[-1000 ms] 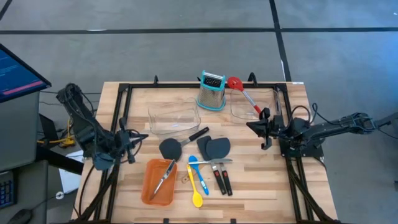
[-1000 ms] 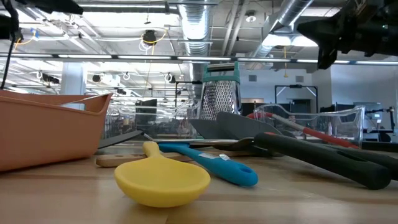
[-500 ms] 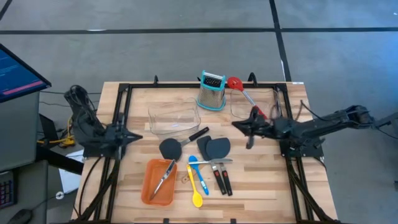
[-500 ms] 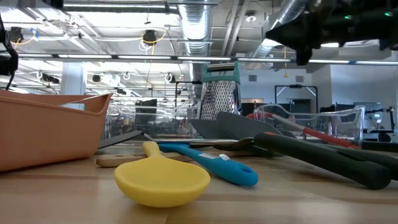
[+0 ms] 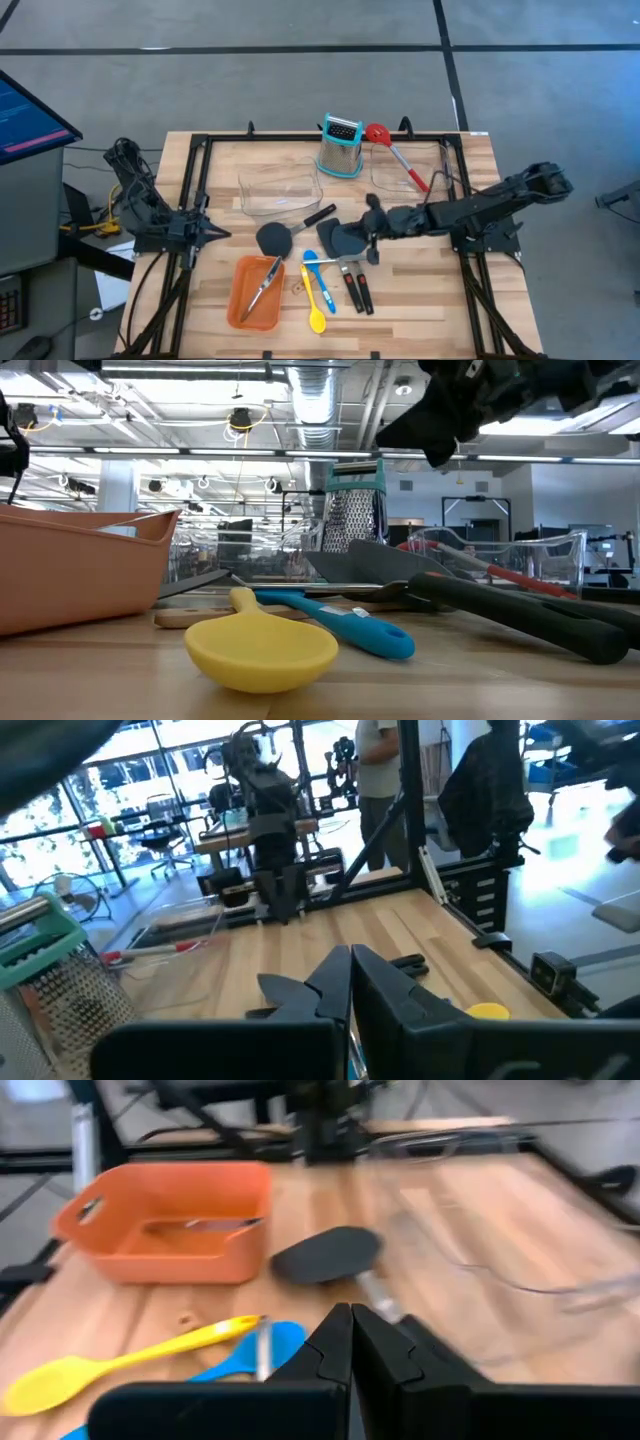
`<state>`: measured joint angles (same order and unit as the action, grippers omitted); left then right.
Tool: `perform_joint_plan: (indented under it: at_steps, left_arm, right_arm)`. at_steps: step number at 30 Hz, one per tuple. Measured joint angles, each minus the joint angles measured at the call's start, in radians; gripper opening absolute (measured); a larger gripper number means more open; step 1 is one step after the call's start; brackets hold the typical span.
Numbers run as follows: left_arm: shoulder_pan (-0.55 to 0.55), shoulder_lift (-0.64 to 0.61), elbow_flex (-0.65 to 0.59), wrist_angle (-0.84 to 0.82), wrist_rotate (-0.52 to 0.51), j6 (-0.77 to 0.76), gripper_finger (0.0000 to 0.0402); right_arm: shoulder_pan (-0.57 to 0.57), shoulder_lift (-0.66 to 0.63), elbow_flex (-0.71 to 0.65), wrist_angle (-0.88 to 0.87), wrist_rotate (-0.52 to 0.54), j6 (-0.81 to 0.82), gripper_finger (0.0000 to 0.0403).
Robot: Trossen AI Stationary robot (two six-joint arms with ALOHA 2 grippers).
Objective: Pick & Place Kitchen Items
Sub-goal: Put the silver table knife into the orange bin
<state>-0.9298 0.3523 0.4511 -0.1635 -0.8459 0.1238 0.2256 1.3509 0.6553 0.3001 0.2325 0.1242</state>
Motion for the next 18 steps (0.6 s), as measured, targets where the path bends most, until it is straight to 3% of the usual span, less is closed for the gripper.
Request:
perform_joint_plan:
  at_steps: [3, 11, 18]
  left_arm:
    - [0.0, 0.015, 0.0, 0.005, -0.047, -0.001, 0.0001]
    - [0.0, 0.023, 0.0, 0.016, -0.081, -0.009, 0.0001]
    - [0.0, 0.023, 0.0, 0.016, -0.081, -0.009, 0.0001]
  right_arm:
    - [0.023, 0.031, 0.08, -0.136, -0.022, 0.031, 0.0]
    - [0.072, 0.134, 0.326, -0.768, -0.045, 0.137, 0.0]
    - [0.117, 0.21, 0.358, -0.843, -0.105, 0.172, 0.0]
